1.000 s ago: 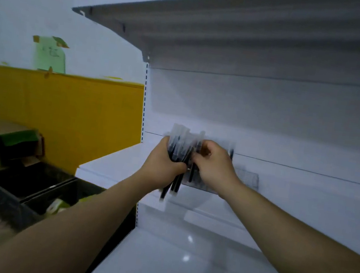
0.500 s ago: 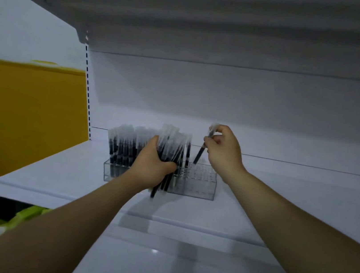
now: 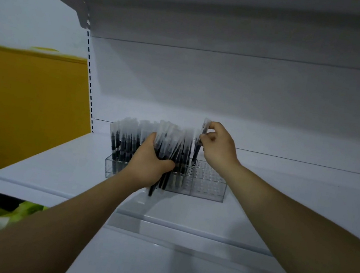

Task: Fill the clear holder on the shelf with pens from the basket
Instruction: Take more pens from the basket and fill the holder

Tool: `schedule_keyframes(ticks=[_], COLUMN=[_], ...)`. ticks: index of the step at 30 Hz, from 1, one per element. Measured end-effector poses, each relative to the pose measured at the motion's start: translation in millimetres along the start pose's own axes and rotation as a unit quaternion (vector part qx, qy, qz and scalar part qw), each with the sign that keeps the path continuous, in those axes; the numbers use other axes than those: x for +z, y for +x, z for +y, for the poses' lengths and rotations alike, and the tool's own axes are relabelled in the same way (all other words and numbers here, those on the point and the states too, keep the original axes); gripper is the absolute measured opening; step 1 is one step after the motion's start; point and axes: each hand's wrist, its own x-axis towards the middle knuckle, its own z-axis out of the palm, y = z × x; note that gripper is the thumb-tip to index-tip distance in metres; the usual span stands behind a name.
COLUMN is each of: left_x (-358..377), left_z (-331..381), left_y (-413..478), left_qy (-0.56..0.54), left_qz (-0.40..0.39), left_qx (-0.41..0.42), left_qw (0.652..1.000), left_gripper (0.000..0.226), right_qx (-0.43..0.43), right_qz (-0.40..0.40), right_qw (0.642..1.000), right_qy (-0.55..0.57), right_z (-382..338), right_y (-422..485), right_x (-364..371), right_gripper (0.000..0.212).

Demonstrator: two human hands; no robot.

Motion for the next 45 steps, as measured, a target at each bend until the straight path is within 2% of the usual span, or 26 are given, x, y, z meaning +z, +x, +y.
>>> schedule_keyframes(ticks=[3,7,13,15,17,20,22,24,27,31,36,38,45], left_x=[0.9,1.1,1.9,2.0,1.9,3.2,6.3,10.5,14.3,14.3,9.9,8.9,6.7], left_z=[-0.1,-0.5,-2.5,-2.8,-2.3,3.7,4.7,6.3,8.9,8.7,2.5,1.2,2.4], left_y=[0.1,1.8,0.5,-0.4,-0.5,-2.1,0.2,1.0,0.3,-1.1,-1.4,-1.7,-4.3], left_qy=[-0.003,-0.011,-0.015,-0.014,-0.023,-0.024,-0.021,-0.022,-0.028,-0.039,-0.026,-0.021,-0.033], left_qz=[0.001,-0.002,-0.004,-0.007,-0.005,-0.006,-0.009,-0.01,-0.015,-0.014,-0.013,-0.016,-0.016], left_qx=[0.003,0.003,0.011,0.015,0.009,0.006,0.01,0.018,0.03,0.017,-0.007,-0.01,-0.005], left_qw=[1.0,1.0,1.0,1.0,1.0,1.0,1.0,1.0,0.999,0.999,1.0,1.0,0.999], left_gripper=[0.066,0.077,0.058,0.053,0.055,0.072,0.07,0.053,0.048,0.051,0.072,0.078,0.073], right_qx=[-0.006,0.004,0.039,0.063,0.042,-0.031,-0.032,-0.023,-0.019,0.001,0.003,0.002,-0.012], right_qz=[-0.008,-0.028,-0.036,-0.044,-0.011,0.048,-0.002,-0.068,-0.093,-0.046,0.046,0.046,0.03], right_qw=[1.0,0.999,0.996,0.991,0.992,0.998,0.999,0.997,0.995,0.999,0.997,0.997,0.999], right_qy=[-0.017,-0.042,-0.076,-0.108,-0.118,-0.04,0.015,0.029,0.022,0.02,0.067,0.06,0.027], right_z=[-0.3,7.7,20.0,24.7,25.0,9.8,-2.4,-8.4,-9.6,-6.8,-4.8,-1.9,3.9], right_y=[1.1,-0.6,5.2,5.0,1.2,-11.0,-19.1,-24.9,-29.8,-24.2,-13.1,-12.0,-13.6], right_x=[-0.1,6.5,18.4,20.6,19.8,13.0,9.6,8.3,6.9,6.7,-5.8,-5.6,7.8], right_gripper=[0.018,0.012,0.007,0.012,0.021,0.008,0.01,0.013,0.015,0.026,0.014,0.012,0.012])
